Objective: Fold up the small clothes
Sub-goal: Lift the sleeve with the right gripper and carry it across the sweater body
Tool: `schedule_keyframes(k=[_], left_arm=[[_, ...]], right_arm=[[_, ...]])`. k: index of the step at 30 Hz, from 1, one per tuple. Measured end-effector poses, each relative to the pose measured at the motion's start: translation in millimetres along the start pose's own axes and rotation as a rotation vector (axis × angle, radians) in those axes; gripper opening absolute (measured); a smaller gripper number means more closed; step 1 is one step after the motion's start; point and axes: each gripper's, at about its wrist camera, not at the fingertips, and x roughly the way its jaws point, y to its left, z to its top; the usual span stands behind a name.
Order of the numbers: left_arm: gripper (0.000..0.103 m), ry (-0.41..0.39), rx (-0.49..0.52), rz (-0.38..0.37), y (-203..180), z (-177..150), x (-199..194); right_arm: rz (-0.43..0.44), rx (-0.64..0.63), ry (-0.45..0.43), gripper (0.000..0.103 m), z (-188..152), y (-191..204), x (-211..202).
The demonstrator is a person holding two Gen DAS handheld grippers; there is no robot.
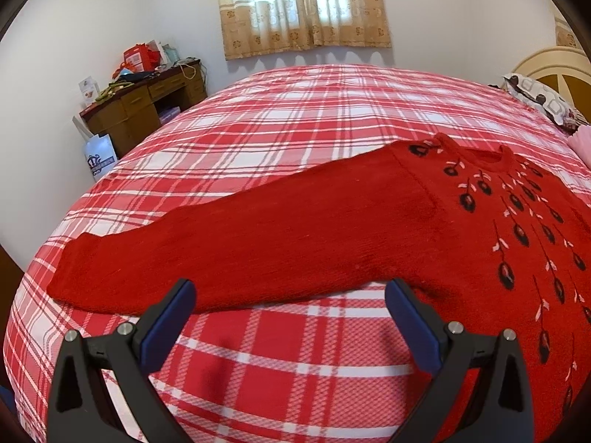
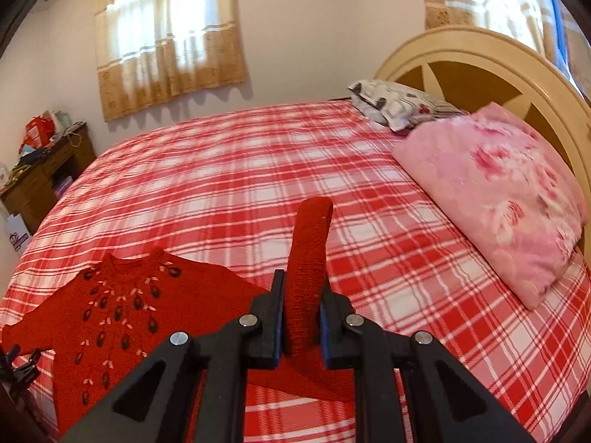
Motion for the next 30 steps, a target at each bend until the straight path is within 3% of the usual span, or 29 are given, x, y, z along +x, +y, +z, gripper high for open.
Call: schedule_keyframes(k=[12,30], left_arm=[[0.103,0.024,-0.039,0.03,25,-16,10],[0.103,0.043,-0.133,0.01,40,-27,16]], right_arm=[[0.117,-0.114,-0.08,0.015,30,90,-25],[0.29,-0.349,-0.136,0.015,26,252,-39]])
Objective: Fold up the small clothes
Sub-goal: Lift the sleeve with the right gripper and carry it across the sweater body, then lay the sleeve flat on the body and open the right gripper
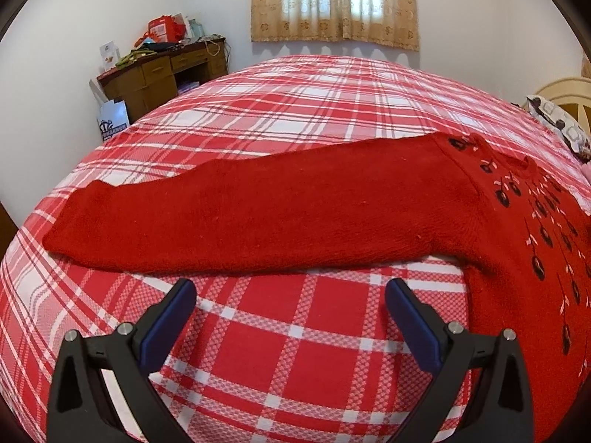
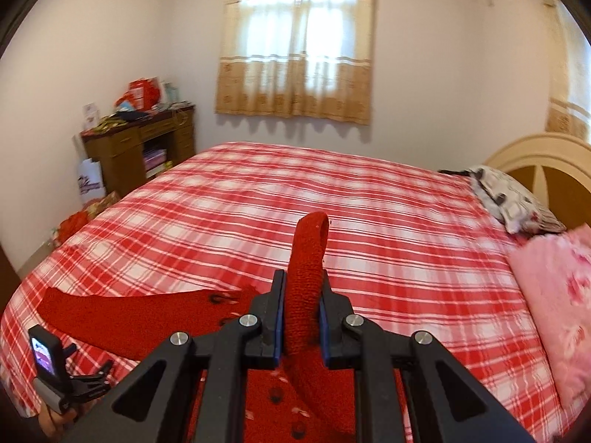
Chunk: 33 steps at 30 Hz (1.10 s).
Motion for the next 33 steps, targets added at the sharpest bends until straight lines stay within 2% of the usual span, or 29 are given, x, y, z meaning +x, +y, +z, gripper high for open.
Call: schedule_keyframes(k=[5,11,13,14,15,16,17,19,23,28,31,33], left_arm=[[0.103,0.039,-0.046,-0.024,8,-1,8],[0.103,0.034,-0.034,-0.025,5,-4,9],[0.103,0.033,-0.032,-0.024,5,-5,9],[0.103,0.034,-0.03,-0.024,5,-5,9],[0.103,0.034,-0.028,-0.024,4,-5,9],[0.103,0.031,-0.024,-0.022,3,-6,9],[0.103,0.031,-0.022,-0.021,3,-6,9],[0.103,0.03,-0.02,-0.028,3,-6,9],[0.103,0.027,-0.015,-0.044,4,-8,7],[0.103,0.016,-0.012,-0.051,3,-4,-2],[0.103,-0.034,0.061,-0.055,-14,8,-19],[0.103,-0.054,0.09,-0.07,-26,16,-26]], right_arm=[[0.071,-0.036,0.03,0.015,-8,48,28],[0.167,-0.039,0.136,0.015,-51,108,91],[0.263,-0.023,0.209,0.016,-72,126,119],[0.284,-0.03,0.261,0.023,-87,136,134],[0.278,-0.042,0.309,0.042,-98,141,144],[0.281,-0.044,0.338,0.053,-108,143,149],[0.298,-0.038,0.345,0.059,-115,141,148],[0.335,-0.021,0.359,0.059,-129,131,140],[0.339,0.033,0.362,0.059,-149,81,107],[0.166,0.122,0.308,0.06,-176,-13,62],[0.045,0.213,0.237,0.06,-182,-71,42],[0.012,0.295,0.212,0.06,-184,-102,35]])
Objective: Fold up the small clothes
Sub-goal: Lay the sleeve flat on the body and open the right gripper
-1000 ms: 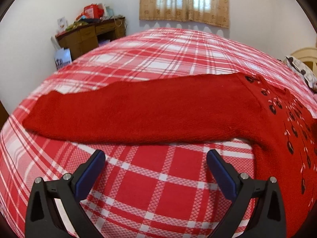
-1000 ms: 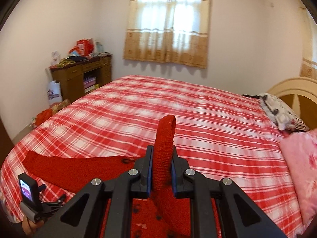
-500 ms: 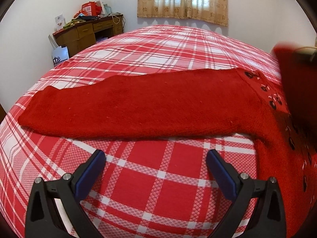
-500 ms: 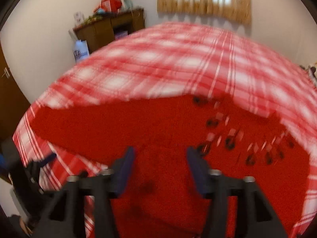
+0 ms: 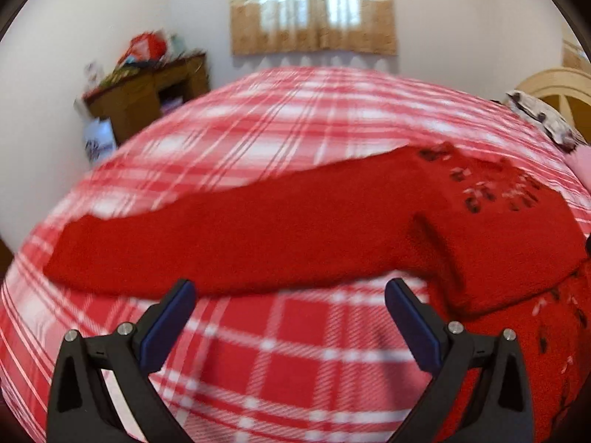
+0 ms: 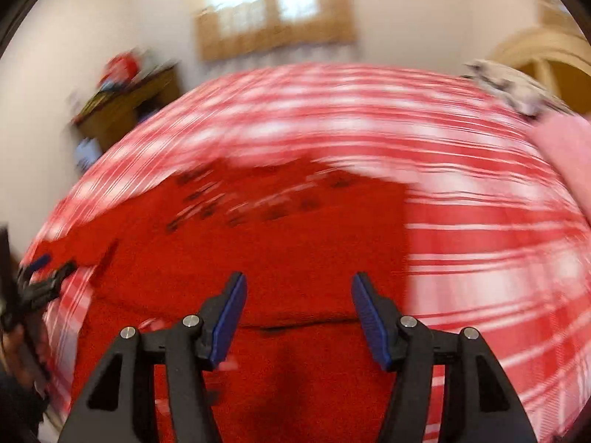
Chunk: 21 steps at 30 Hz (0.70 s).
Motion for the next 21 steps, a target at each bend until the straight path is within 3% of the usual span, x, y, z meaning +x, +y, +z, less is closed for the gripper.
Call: schedule_keyframes(k=[2,6,10,12,15,17,19,21], left_arm=[[0.103,-0.005,0.034,-0.012,-16,8,0],[0.103,-0.004,0.114,0.027,-47,12,15],[0.103,0.03,0.161,0.097,-61,4,37],[0.103,0.032,0.149,0.105,-57,4,36],[0.103,0.043,0.181,0.195,-53,2,40],[0.103,0.075,0.15,0.146,-42,0,44],[0.103,0.081,0.136,0.142,-35,1,43],[0.103,0.078,0.128,0.135,-34,0,42]], right_arm=[[0.002,0.037,-0.007,0.06,2,-14,1],[0.029,-0.012,0.042,0.06,3,-7,26],[0.103,-0.117,0.174,0.061,-17,34,62],[0.117,-0.172,0.187,0.06,-26,52,66],[0.124,-0.224,0.157,0.061,-29,71,59],[0.138,-0.21,0.122,0.061,-21,77,54],[0.119,-0.189,0.1,0.061,-15,79,57],[0.125,-0.178,0.153,0.06,-14,85,73]])
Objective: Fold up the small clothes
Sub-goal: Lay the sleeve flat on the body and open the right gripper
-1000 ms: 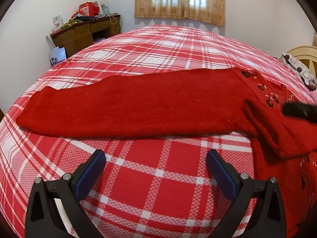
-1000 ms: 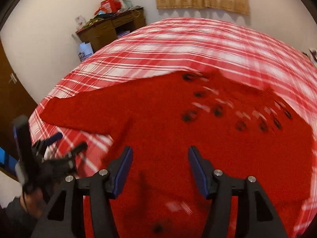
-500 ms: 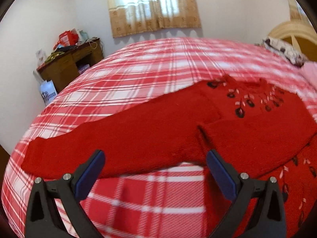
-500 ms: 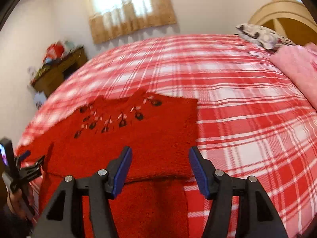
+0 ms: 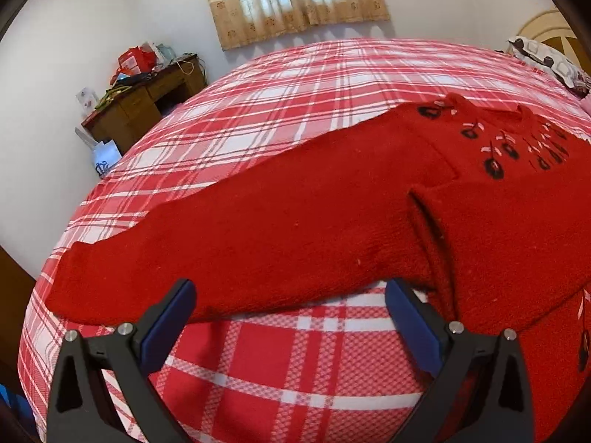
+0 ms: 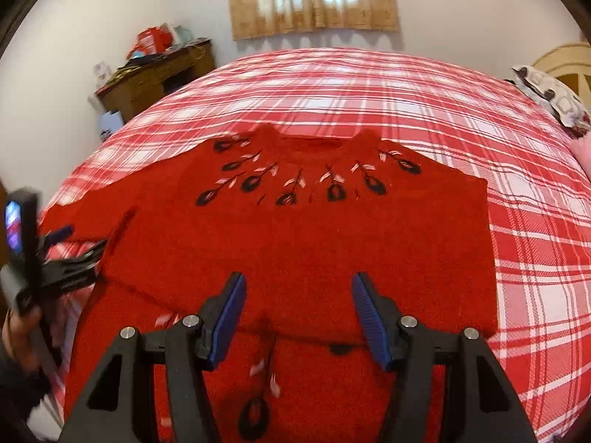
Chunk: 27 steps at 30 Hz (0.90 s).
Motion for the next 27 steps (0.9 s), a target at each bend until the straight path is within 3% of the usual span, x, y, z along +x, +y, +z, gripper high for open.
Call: schedule_keyframes(k=[2,4,6,9,12,15,16,19,22,27], left_arm=[[0.103,-0.011,-0.041,-0.021,6,-1,-5],[0.103,-0.026,-0.097,-0.045,15,-3,-10],[0.103,-0.037,-0.145,-0.061,23,-7,-16],[0.103,-0.05,-0.175,-0.08,24,-1,-21],[0.103,-0.079,-0.136,-0.107,11,8,-28],[0.103,-0.09,-0.081,-0.141,-7,13,-31],[0.103,-0.081,-0.048,-0.142,-17,13,-28],[0.103,-0.036,0.025,-0.085,-30,7,-12],[0.103,-0.028,0.005,-0.103,-22,3,-9],[0.103,-0.029,0.029,-0.099,-21,2,-10]], right_arm=[[0.047,-0.033,0.084,0.061,-3,17,24],[-0.032,-0.136,0.059,0.063,-7,42,29],[-0.002,-0.155,0.063,0.063,-8,54,30],[-0.024,-0.143,0.042,0.063,-6,58,25],[0.007,-0.1,0.023,0.064,-3,52,20],[-0.026,-0.128,0.069,0.064,-7,56,31],[-0.036,-0.141,0.049,0.064,-10,59,30],[0.004,-0.167,0.05,0.064,-13,70,28],[-0.021,-0.228,0.043,0.064,-15,89,29],[0.011,-0.203,0.03,0.064,-22,87,19]])
